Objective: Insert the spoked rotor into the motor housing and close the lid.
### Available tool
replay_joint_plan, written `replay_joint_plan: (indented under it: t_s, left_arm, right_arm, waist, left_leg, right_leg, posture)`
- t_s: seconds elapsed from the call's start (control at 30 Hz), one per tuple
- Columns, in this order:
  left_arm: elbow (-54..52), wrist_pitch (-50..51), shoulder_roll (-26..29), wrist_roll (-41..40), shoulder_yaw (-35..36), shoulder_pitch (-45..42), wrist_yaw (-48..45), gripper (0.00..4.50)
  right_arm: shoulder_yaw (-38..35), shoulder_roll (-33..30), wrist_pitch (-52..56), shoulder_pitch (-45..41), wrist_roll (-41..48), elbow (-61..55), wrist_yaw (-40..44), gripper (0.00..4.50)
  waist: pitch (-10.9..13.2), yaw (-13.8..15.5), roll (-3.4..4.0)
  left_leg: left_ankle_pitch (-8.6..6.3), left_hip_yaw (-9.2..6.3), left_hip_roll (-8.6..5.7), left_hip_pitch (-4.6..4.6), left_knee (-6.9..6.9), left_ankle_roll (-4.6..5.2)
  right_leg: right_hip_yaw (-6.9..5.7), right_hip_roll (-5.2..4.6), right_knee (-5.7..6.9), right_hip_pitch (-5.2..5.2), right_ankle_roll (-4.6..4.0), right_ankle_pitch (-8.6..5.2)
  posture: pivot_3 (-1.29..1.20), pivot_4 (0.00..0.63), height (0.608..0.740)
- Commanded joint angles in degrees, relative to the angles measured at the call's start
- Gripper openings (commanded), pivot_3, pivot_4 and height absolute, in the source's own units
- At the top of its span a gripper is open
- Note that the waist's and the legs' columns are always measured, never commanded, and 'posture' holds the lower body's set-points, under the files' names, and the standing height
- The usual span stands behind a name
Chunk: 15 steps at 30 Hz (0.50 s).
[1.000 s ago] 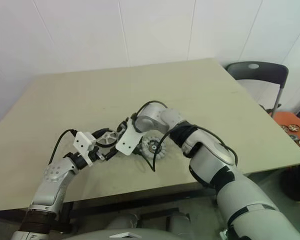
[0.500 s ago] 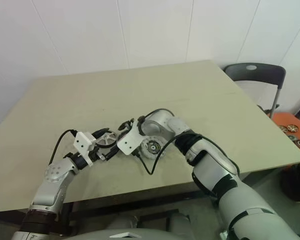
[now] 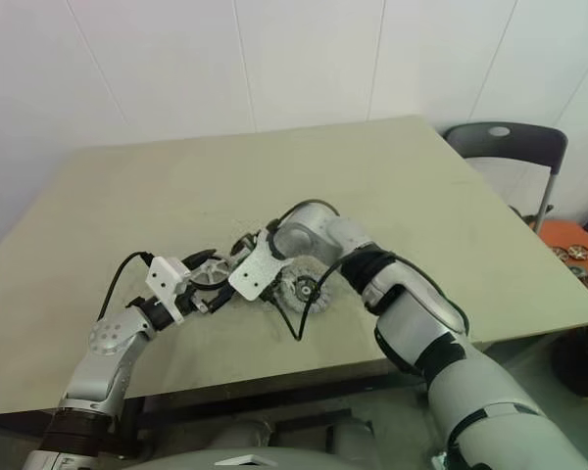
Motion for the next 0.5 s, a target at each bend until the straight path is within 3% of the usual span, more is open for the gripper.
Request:
replay_joint_plan:
  t_s: [0.03,0.17,0.5]
  left_arm:
    - [-1.13,-1.2,0.33,0.41,0.43,-0.64,0.22,4.5]
    - [-1.21,-1.29,0.31,0.39,0.48,-0.4,0.29,4.5]
    - [-0.94,-1.38,0.01,0.52,0.11,-0.66,0.16,4.5]
  right_arm:
    - [0.35,0.15,-0.69,-1.12,0.28,1.99,1.26,4.49]
    - [-0.34,0.69,-0.49,-2.46,0.71,2.58,0.09,4.49]
    - [-3.6,-0.28,-0.28,-6.22,6.66,3.51,6.09,4.49]
  waist:
    - [0.0,-0.01,0.0]
    - [0.02,-0.04,0.01]
    - [0.09,-0.13,0.04]
  left_leg:
    - [0.0,0.0,0.0,0.0,-0.01,0.0]
    - [0.0,0.0,0.0,0.0,-0.01,0.0]
    - [0.0,0.0,0.02,-0.04,-0.06,-0.01]
  right_leg:
    - [0.0,0.0,0.0,0.0,-0.01,-0.01]
    - [0.0,0.0,0.01,0.01,-0.06,-0.04]
    - [0.01,0.02,0.03,-0.04,-0.05,-0.03]
  posture:
    - [0.0,0.0,0.74]
    - [0.0,0.0,0.74]
    - [0.0,0.0,0.74]
